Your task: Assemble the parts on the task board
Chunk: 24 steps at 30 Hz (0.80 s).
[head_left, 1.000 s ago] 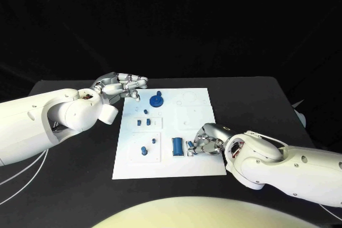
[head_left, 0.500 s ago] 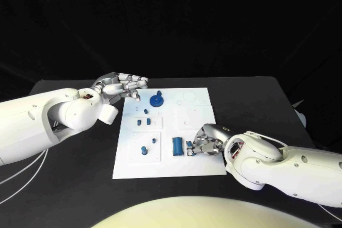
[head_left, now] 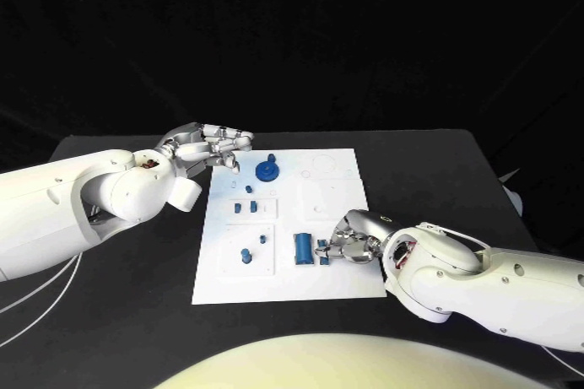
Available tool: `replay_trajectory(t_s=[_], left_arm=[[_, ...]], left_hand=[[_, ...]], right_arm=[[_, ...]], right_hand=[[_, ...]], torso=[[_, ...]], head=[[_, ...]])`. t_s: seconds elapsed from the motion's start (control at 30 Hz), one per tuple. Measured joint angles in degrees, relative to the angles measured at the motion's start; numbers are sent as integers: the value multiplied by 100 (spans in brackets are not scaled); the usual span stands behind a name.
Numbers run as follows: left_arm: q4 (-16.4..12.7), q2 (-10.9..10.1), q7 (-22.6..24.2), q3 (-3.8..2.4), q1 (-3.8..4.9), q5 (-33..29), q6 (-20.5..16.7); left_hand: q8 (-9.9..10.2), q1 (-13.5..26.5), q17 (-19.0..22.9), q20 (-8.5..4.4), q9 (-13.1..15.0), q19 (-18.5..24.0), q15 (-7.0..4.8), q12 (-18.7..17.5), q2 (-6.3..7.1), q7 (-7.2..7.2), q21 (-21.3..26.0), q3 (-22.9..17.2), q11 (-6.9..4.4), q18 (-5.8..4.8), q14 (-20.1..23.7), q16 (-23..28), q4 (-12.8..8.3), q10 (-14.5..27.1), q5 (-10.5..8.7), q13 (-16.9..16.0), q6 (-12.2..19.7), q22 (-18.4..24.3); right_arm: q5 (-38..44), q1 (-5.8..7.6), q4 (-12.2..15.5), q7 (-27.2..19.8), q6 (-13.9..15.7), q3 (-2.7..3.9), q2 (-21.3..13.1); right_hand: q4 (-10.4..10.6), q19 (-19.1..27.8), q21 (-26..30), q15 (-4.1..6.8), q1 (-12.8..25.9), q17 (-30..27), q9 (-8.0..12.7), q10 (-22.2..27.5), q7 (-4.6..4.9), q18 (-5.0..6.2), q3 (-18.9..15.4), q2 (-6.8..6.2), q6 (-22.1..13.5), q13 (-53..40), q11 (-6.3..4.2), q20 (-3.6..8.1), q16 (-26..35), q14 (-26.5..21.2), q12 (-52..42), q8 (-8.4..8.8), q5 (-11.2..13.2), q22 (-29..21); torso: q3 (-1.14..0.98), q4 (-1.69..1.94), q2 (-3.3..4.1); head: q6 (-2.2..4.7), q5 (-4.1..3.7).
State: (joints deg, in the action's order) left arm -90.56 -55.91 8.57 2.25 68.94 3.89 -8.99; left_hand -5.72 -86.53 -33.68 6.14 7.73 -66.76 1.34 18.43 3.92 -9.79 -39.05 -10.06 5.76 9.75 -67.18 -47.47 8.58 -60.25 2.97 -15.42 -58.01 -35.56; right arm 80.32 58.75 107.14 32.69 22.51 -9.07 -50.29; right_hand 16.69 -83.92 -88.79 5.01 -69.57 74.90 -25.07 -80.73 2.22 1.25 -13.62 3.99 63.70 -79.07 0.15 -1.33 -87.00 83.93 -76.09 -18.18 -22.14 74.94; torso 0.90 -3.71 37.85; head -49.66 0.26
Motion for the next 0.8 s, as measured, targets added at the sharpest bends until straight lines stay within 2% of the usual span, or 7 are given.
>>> replay_trajectory(t_s=[0.13,0.37,0.57,0.8], left_arm=[[0,0,-2,0,0,3,3],[3,-2,-4,0,0,7,6],[4,-4,-6,0,0,9,8],[7,-9,-9,0,0,10,9]], left_hand=[[0,-23,7,0,0,0,0,0,23,0,0,0,0,0,0,0,0,0,0,0,0,0],[0,-23,7,0,0,0,0,0,23,0,0,0,0,1,0,0,0,0,0,1,0,0],[0,-23,7,0,-1,0,0,0,23,0,0,0,0,0,0,0,0,0,0,1,0,0],[0,-23,6,0,-1,0,0,0,23,0,0,0,0,0,0,0,0,0,0,1,0,-1]], right_arm=[[6,0,-12,0,6,0,6],[16,0,-12,-1,9,0,-16],[31,-1,133,-22,-11,0,-167],[51,-38,352,-29,-75,-1,-363]], right_hand=[[8,0,0,0,89,0,-10,0,0,0,-69,30,0,54,0,0,0,0,0,0,232,0],[-16,0,-1,0,83,4,-27,0,0,0,-92,27,0,87,0,0,0,0,-1,-21,240,-1],[-158,0,-1,-3,-334,5,-51,1,0,0,-28,-83,0,133,1,0,0,1,-29,-44,205,-1],[-206,0,-1,-12,-513,4,-61,2,0,0,-26,-100,0,83,2,0,0,9,-58,-44,205,-2]], torso=[[2,2,0],[3,1,0],[1,-1,0],[0,-7,-2]], head=[[4,-3],[8,-3],[8,-10],[8,-1]])
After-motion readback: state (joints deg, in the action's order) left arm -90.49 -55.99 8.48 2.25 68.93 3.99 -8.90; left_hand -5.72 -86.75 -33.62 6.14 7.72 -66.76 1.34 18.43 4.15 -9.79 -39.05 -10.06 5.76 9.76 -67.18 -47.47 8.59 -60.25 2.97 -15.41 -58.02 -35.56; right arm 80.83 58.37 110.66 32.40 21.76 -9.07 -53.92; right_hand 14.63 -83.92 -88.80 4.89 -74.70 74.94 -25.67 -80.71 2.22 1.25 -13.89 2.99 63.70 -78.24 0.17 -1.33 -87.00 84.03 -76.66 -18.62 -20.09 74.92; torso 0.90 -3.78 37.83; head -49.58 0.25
